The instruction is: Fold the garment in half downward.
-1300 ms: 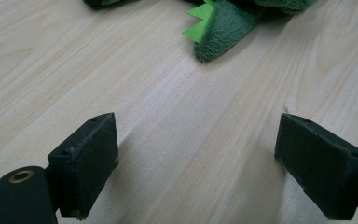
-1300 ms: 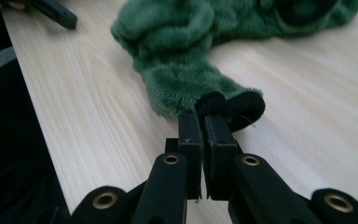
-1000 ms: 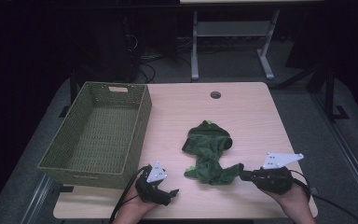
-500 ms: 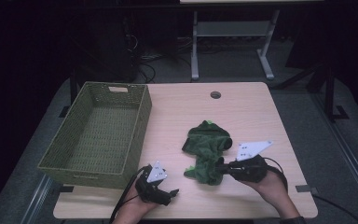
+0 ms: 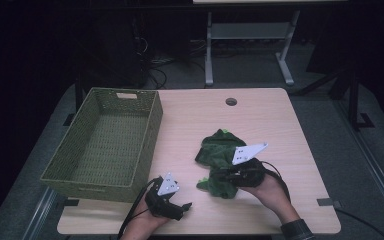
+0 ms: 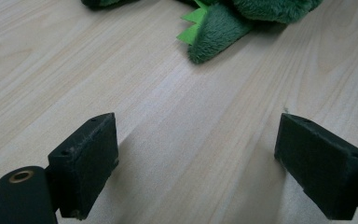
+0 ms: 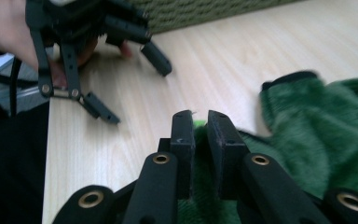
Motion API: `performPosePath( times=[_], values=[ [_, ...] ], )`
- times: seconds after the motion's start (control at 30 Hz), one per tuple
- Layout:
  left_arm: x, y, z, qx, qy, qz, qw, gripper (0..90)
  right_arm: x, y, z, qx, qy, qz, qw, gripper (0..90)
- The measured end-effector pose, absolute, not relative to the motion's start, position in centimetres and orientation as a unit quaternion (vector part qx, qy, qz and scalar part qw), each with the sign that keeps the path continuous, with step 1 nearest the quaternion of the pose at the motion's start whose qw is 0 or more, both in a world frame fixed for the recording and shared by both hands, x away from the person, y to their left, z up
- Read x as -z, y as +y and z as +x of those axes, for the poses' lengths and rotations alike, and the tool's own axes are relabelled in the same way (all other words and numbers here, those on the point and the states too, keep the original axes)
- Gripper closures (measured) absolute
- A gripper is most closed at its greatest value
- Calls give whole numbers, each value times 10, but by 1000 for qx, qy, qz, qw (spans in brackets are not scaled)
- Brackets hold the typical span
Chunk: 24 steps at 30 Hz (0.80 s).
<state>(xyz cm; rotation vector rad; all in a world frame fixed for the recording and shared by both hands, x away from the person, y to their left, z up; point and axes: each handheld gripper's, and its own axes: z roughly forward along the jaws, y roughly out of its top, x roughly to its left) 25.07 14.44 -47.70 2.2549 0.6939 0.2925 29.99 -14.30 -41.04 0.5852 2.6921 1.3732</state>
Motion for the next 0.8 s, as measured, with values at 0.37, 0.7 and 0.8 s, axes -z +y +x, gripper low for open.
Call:
performPosePath(
  times=[0.37, 0.7, 0.8],
  values=[
    [477, 144, 251, -114, 269, 881, 371, 126, 429, -153, 318, -433, 866, 248, 31, 898],
    [477, 144, 251, -113, 270, 881, 372, 126, 456, -138, 322, -371, 894, 250, 15, 900],
    [477, 144, 251, -113, 270, 881, 372, 126, 460, -138, 324, -363, 895, 261, 6, 900]
  ],
)
